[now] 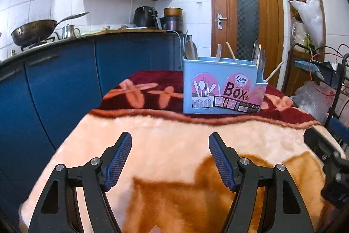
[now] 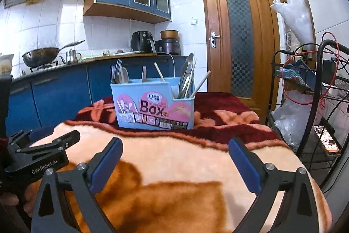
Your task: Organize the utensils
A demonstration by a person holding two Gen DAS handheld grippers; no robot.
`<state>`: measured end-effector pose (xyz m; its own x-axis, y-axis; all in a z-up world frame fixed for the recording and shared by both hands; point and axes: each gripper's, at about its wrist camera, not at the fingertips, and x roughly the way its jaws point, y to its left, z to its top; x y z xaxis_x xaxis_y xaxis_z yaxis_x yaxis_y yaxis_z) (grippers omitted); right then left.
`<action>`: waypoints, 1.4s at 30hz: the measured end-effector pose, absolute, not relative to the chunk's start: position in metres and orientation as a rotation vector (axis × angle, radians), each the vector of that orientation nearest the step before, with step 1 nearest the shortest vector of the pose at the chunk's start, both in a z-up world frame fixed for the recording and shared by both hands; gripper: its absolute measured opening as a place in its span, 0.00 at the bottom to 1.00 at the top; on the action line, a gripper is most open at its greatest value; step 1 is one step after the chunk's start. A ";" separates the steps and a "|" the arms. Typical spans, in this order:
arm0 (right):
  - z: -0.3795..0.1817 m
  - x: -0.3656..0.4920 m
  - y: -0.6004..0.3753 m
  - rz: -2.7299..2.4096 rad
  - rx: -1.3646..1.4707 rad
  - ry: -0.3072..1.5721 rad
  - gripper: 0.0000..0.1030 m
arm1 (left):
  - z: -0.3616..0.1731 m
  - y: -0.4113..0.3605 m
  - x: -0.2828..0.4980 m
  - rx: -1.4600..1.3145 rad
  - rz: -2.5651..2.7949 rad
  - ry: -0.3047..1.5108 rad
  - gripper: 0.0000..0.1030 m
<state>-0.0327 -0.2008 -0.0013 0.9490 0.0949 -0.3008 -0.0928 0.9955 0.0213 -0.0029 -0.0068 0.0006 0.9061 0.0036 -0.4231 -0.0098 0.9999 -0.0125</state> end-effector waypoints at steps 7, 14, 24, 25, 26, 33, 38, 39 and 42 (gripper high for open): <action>-0.006 -0.028 -0.203 0.097 0.034 0.330 0.97 | -0.002 -0.004 -0.001 -0.047 0.011 0.443 0.72; -0.007 -0.028 -0.207 0.105 0.067 0.339 0.97 | -0.002 -0.008 -0.002 -0.026 0.016 0.432 0.72; -0.007 -0.028 -0.207 0.104 0.066 0.339 0.97 | -0.002 -0.008 -0.002 -0.022 0.015 0.435 0.72; -0.007 -0.028 -0.207 0.103 0.067 0.339 0.97 | -0.002 -0.008 -0.002 -0.021 0.016 0.435 0.72; -0.007 -0.028 -0.207 0.103 0.066 0.339 0.97 | -0.002 -0.009 -0.003 -0.021 0.016 0.434 0.72; -0.008 -0.027 -0.207 0.103 0.066 0.339 0.97 | -0.002 -0.009 -0.002 -0.022 0.016 0.435 0.72; -0.008 -0.028 -0.207 0.103 0.067 0.339 0.97 | -0.002 -0.008 -0.002 -0.022 0.015 0.435 0.72; -0.007 -0.027 -0.207 0.103 0.066 0.338 0.97 | -0.002 -0.009 -0.002 -0.022 0.015 0.436 0.72; -0.007 -0.027 -0.207 0.103 0.066 0.338 0.97 | -0.002 -0.009 -0.002 -0.022 0.015 0.435 0.72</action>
<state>-0.0274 -0.2066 -0.0074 0.9381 0.1118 -0.3278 -0.0895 0.9926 0.0822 -0.0022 -0.0085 -0.0023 0.9067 0.0101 -0.4217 -0.0194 0.9997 -0.0177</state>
